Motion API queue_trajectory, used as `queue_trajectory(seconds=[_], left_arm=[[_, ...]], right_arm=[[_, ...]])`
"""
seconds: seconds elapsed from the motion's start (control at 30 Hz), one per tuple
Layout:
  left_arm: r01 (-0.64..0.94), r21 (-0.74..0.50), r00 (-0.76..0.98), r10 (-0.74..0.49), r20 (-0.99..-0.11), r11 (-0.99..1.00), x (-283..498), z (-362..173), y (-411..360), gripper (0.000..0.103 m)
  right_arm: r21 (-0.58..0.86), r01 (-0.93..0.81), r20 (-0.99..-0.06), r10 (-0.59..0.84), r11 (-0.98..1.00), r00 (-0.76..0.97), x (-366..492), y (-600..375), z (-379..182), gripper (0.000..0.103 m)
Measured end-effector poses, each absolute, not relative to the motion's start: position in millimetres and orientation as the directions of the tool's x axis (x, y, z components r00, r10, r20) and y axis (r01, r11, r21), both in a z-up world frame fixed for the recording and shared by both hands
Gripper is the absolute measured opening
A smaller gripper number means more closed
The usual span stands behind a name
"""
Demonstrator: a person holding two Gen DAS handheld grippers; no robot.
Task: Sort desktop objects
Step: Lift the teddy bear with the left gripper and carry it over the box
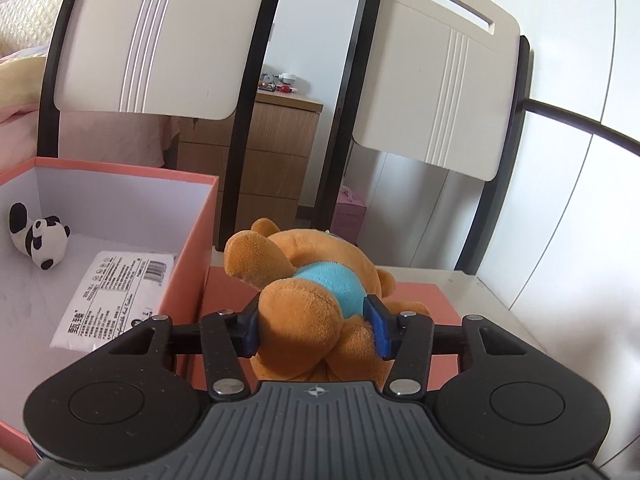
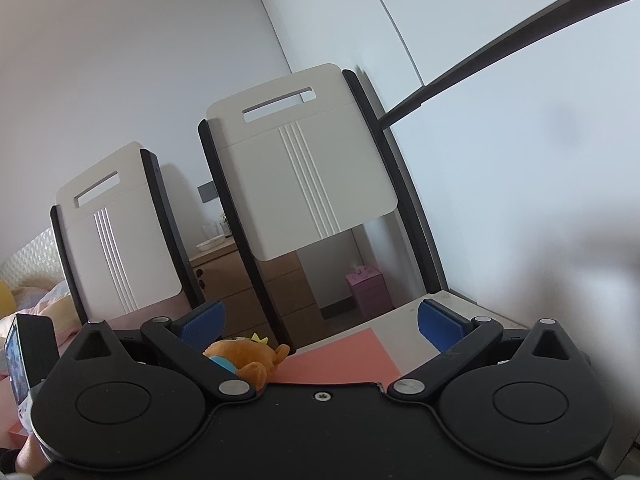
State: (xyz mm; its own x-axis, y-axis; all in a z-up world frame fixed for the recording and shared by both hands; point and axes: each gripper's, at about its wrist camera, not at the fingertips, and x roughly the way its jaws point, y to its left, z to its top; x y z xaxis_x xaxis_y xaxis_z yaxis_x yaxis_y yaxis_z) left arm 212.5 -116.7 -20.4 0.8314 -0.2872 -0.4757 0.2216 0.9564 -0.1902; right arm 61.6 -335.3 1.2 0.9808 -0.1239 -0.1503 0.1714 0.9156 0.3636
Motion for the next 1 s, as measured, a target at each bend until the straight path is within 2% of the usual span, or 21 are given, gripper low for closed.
queue_trajectory(seconds=[0.23, 0.4, 0.77, 1.0], left_arm=[[0.304, -0.102, 0.819, -0.314, -0.481, 0.947, 197.2, -43.3, -124.4, 0.061], [0.321, -0.047, 0.821, -0.303, -0.483, 0.946, 192.4, -54.0, -124.0, 0.074], [0.34, 0.023, 0.818, -0.284, -0.501, 0.94, 192.2, -60.7, -136.8, 0.093], [0.331, 0.028, 0.793, -0.262, -0.549, 0.943, 203.0, -65.2, -140.8, 0.095]], right_arm=[[0.372, 0.167, -0.174, -0.108, 0.913, 0.979, 60.8, -340.4, -2.2, 0.102], [0.376, 0.158, -0.188, -0.093, 0.913, 0.978, 61.7, -342.1, -3.8, 0.102], [0.381, 0.151, -0.209, -0.073, 0.912, 0.975, 63.9, -343.8, -5.2, 0.102], [0.389, 0.148, -0.222, -0.063, 0.909, 0.973, 66.9, -344.5, -5.7, 0.102]])
